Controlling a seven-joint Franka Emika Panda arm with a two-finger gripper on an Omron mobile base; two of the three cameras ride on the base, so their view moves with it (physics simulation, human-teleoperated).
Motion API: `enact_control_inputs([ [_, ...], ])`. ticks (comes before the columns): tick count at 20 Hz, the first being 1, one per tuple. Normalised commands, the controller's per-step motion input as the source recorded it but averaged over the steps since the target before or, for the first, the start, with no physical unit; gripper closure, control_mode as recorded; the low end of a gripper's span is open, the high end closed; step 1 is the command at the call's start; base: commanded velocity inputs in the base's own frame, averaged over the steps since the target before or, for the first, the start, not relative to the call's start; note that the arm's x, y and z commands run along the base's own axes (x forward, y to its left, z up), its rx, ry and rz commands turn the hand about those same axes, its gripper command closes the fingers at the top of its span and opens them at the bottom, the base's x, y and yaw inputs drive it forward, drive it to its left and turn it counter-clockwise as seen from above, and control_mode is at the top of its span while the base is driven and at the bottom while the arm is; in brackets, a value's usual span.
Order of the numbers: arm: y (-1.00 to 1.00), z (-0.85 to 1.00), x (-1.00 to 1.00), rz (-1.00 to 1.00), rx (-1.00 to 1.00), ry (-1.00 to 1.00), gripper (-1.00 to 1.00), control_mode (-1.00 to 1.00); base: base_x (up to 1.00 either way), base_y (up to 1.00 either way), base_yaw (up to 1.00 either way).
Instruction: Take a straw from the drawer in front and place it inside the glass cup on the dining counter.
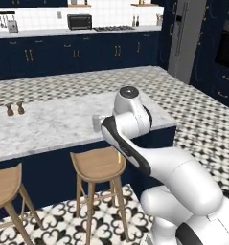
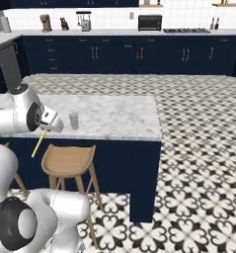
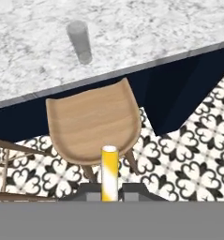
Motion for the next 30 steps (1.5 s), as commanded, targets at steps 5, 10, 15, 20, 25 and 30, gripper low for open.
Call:
enact_control_inputs([
  [5, 0.00, 0.00, 0.00, 0.00, 0.00, 0.00, 1.00, 1.00, 0.68, 0.37, -0.13],
  [10, 0.00, 0.00, 0.00, 0.00, 0.00, 0.00, 1.00, 1.00, 0.74, 0.27, -0.07],
  [15, 0.14, 0.33, 0.02, 0.02, 0.00, -0.19, 1.00, -1.00, 0.00, 0.00, 0.00],
  [20, -0.04, 0.34, 0.00, 0.26, 0.00, -0.43, 1.00, -1.00, 0.00, 0.00, 0.00],
  [25, -0.19, 0.03, 0.19, 0.42, 0.02, -0.37, 1.00, -1.00, 0.00, 0.00, 0.00],
  [30, -0.12, 0.00, 0.50, 0.48, 0.09, -0.21, 1.00, -1.00, 0.00, 0.00, 0.00],
])
